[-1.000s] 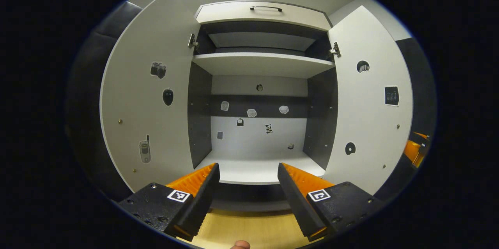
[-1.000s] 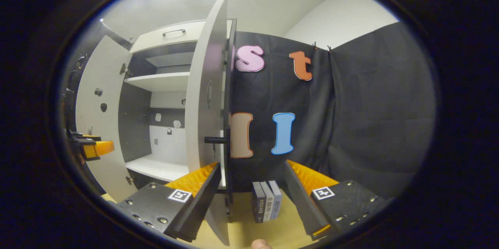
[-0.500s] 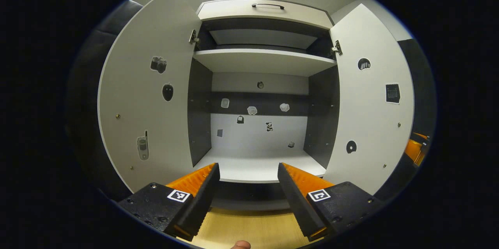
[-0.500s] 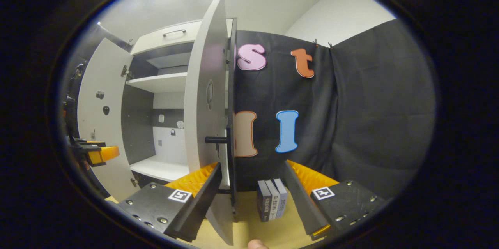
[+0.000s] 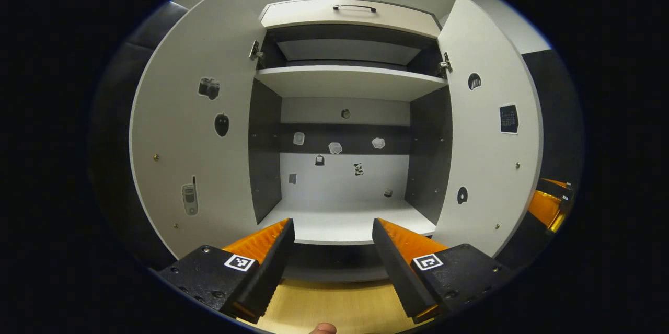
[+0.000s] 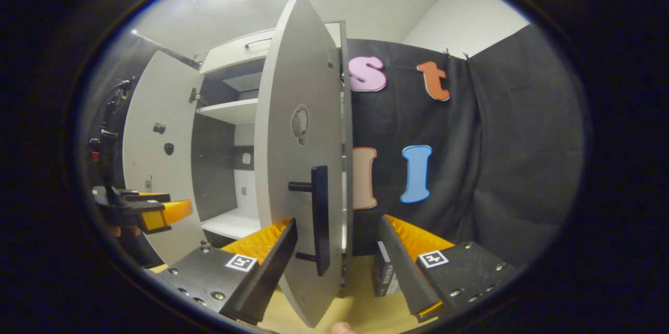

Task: Grasp the bottle in the cabinet with the left hand and place it on the coaster, then close the right door with the right hand and the left door with the left hand.

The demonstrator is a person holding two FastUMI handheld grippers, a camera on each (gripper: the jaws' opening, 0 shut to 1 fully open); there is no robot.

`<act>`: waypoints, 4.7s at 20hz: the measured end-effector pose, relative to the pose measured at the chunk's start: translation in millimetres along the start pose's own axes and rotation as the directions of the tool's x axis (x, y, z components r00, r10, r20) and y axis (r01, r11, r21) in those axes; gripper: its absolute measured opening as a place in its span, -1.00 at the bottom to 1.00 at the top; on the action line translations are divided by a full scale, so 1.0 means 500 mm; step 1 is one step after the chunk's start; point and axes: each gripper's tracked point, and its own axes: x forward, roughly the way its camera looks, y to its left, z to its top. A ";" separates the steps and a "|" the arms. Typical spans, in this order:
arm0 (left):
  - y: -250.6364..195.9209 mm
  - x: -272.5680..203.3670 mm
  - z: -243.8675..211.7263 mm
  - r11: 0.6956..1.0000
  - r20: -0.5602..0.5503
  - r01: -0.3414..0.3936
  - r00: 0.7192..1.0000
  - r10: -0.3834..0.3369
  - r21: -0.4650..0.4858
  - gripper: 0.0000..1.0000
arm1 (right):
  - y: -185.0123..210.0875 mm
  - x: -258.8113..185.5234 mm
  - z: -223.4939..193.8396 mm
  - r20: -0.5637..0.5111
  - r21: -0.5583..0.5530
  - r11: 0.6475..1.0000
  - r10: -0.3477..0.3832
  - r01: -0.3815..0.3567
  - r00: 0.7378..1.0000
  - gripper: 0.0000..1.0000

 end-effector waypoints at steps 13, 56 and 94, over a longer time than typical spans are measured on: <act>0.121 -0.051 -0.019 0.993 -0.018 -0.117 0.993 0.117 -0.015 0.89 | 0.141 0.045 0.001 -0.001 0.075 0.984 0.163 -0.162 0.987 0.93; 0.229 -0.103 -0.037 0.969 -0.039 -0.245 0.969 0.245 -0.016 0.90 | 0.241 0.040 0.009 -0.011 0.135 0.947 0.294 -0.290 0.956 0.97; 0.307 -0.125 -0.062 0.949 -0.060 -0.316 0.947 0.314 -0.016 0.89 | 0.262 0.070 -0.020 -0.042 0.128 0.946 0.305 -0.297 0.951 0.96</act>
